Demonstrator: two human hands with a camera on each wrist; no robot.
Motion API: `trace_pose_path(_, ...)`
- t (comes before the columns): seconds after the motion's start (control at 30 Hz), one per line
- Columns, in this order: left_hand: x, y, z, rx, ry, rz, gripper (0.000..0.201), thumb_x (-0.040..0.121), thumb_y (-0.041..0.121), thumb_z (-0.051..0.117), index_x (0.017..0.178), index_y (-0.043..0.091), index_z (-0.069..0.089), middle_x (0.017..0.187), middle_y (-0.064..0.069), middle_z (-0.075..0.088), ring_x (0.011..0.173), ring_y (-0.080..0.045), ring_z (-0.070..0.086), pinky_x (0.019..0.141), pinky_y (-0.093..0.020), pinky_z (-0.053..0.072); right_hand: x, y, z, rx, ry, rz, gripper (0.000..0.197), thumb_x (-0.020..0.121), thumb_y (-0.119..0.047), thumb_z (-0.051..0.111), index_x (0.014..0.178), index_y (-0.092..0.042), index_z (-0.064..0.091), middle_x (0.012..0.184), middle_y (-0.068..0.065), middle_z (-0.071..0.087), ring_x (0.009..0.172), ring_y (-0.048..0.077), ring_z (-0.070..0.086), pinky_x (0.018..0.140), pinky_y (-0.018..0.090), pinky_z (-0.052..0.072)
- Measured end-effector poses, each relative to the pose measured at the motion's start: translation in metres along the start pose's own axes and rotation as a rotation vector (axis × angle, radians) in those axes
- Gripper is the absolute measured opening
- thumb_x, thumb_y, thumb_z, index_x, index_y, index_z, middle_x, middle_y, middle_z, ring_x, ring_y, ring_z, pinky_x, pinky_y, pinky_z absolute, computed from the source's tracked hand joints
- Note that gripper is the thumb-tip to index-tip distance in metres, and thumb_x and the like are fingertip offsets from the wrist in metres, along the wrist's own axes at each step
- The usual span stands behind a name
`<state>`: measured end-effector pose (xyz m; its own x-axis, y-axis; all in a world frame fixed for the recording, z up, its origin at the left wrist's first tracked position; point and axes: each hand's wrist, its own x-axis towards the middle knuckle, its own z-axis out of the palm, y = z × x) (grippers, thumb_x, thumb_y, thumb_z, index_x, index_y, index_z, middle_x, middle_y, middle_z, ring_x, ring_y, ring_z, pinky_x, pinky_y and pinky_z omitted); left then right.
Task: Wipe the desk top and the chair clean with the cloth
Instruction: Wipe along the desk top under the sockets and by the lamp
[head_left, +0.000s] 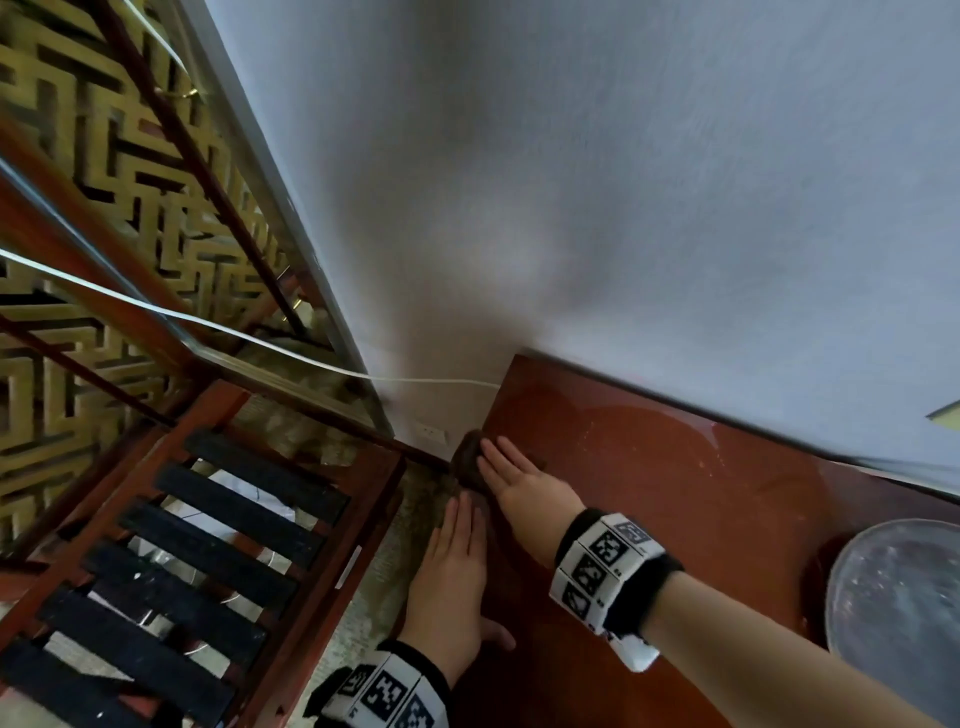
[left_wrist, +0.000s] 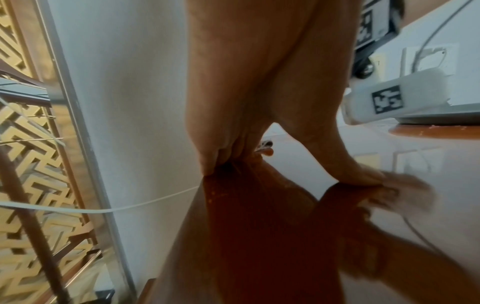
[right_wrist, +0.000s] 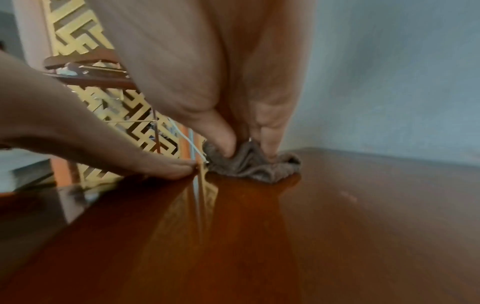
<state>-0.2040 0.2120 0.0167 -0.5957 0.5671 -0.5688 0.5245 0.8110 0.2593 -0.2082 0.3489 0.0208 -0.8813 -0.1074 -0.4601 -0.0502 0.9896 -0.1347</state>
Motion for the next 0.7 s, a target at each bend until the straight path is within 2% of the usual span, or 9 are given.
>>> trace_pose_path(0.1, 0.006, 0.004, -0.003, 0.015, -0.005, -0.003, 0.130, 0.069, 0.052, 0.075, 0.148, 0.002, -0.016, 0.153, -0.015, -0.027, 0.143, -0.026, -0.023, 0.115, -0.032, -0.010, 0.017, 0.018, -0.013, 0.148, 0.028, 0.172, 0.056, 0.098, -0.005, 0.024, 0.150, -0.010, 0.004, 0.158, 0.002, -0.008, 0.145, 0.017, -0.007, 0.114, 0.035, 0.016)
trace_pose_path(0.17, 0.007, 0.004, -0.004, 0.006, -0.012, 0.002, 0.130, 0.069, 0.052, 0.075, 0.148, 0.003, -0.017, 0.153, -0.014, -0.028, 0.142, -0.025, -0.023, 0.115, -0.031, -0.010, 0.036, 0.042, -0.027, 0.249, 0.053, 0.310, 0.055, 0.099, -0.008, 0.025, 0.150, -0.010, 0.005, 0.158, 0.000, -0.007, 0.145, 0.017, -0.006, 0.114, 0.039, 0.017)
trace_pose_path(0.23, 0.006, 0.004, -0.004, 0.009, -0.010, 0.001, 0.129, 0.070, 0.051, 0.074, 0.147, 0.004, -0.018, 0.153, -0.012, -0.029, 0.142, -0.024, -0.024, 0.114, -0.030, -0.011, 0.049, 0.062, -0.039, 0.277, 0.036, 0.384, 0.057, 0.098, -0.008, 0.028, 0.150, -0.010, 0.006, 0.158, 0.000, -0.005, 0.145, 0.018, -0.004, 0.115, 0.042, 0.019)
trace_pose_path(0.33, 0.008, 0.005, -0.004, 0.049, -0.017, -0.012, 0.129, 0.071, 0.051, 0.073, 0.147, 0.002, -0.019, 0.152, -0.014, -0.029, 0.142, -0.026, -0.023, 0.114, -0.031, -0.012, 0.054, 0.060, -0.043, 0.271, 0.048, 0.419, 0.058, 0.096, -0.003, 0.027, 0.150, -0.009, 0.005, 0.158, 0.002, -0.006, 0.145, 0.020, -0.005, 0.114, 0.042, 0.018)
trace_pose_path(0.43, 0.012, 0.006, -0.004, 0.071, -0.049, -0.029, 0.130, 0.071, 0.052, 0.073, 0.146, 0.001, -0.020, 0.152, -0.016, -0.029, 0.142, -0.028, -0.023, 0.115, -0.033, -0.011, 0.046, 0.042, -0.027, 0.109, 0.087, 0.234, 0.058, 0.096, -0.002, 0.024, 0.149, -0.007, 0.001, 0.157, 0.006, -0.008, 0.145, 0.022, -0.007, 0.116, 0.034, 0.009)
trace_pose_path(0.5, 0.013, 0.006, -0.004, 0.081, -0.047, -0.028, 0.130, 0.071, 0.053, 0.073, 0.146, 0.000, -0.020, 0.152, -0.016, -0.029, 0.142, -0.028, -0.023, 0.116, -0.033, -0.010, 0.043, 0.049, -0.022, 0.131, 0.103, 0.179, 0.061, 0.094, 0.000, 0.027, 0.150, -0.009, 0.002, 0.157, 0.004, -0.007, 0.145, 0.019, -0.007, 0.116, 0.031, 0.009)
trace_pose_path(0.63, 0.010, 0.006, -0.002, 0.058, -0.032, -0.019, 0.131, 0.069, 0.052, 0.074, 0.146, 0.002, -0.019, 0.152, -0.014, -0.030, 0.142, -0.026, -0.024, 0.116, -0.031, -0.009, 0.044, 0.088, -0.028, 0.290, 0.149, 0.450, 0.064, 0.093, 0.001, 0.031, 0.150, -0.009, 0.004, 0.158, 0.004, -0.005, 0.145, 0.019, -0.006, 0.116, 0.035, 0.011)
trace_pose_path(0.7, 0.009, 0.005, -0.002, 0.059, -0.028, -0.018, 0.131, 0.069, 0.052, 0.074, 0.146, 0.002, -0.019, 0.152, -0.014, -0.030, 0.142, -0.026, -0.024, 0.116, -0.031, -0.009, 0.041, 0.088, -0.027, 0.304, 0.164, 0.475, 0.063, 0.093, 0.000, 0.031, 0.150, -0.009, 0.004, 0.158, 0.003, -0.005, 0.145, 0.019, -0.006, 0.115, 0.037, 0.013)
